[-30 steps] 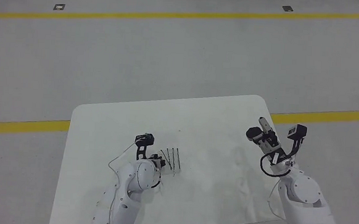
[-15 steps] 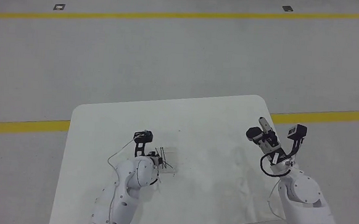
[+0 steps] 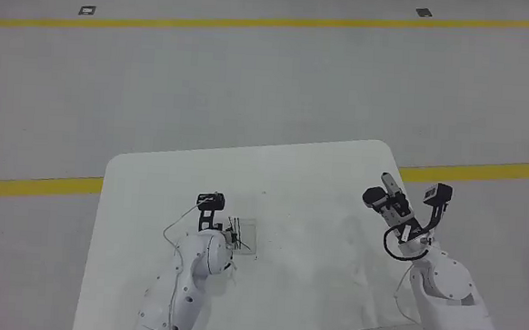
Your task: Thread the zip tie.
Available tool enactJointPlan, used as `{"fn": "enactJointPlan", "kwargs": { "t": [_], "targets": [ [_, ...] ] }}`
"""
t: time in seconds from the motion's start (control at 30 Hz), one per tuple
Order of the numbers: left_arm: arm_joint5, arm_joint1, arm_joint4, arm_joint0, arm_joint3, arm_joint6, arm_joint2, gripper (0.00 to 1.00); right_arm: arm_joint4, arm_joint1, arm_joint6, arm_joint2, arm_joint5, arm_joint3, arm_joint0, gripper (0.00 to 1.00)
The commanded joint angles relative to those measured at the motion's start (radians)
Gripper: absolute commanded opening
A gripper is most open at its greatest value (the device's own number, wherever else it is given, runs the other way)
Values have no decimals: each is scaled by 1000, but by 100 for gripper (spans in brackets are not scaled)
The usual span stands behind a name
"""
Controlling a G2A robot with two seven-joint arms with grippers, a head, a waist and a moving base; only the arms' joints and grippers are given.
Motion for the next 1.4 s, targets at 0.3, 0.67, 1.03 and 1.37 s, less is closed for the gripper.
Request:
{"fn": "enactJointPlan", "kwargs": {
  "t": [0.3, 0.67, 1.03, 1.37],
  "targets": [
    [0, -4, -56, 49, -115, -21, -12, 100, 0, 0, 0, 0, 0, 0, 0, 100],
    [-12, 1, -95, 57, -149, -10, -5, 100, 0, 0, 0, 0, 0, 0, 0, 100],
    [-90, 14, -125, 67, -180, 12, 20, 82, 0, 0, 0, 0, 0, 0, 0, 100],
    [-51, 26, -90, 55, -164, 16, 36, 35, 0, 0, 0, 0, 0, 0, 0, 100]
  ]
}}
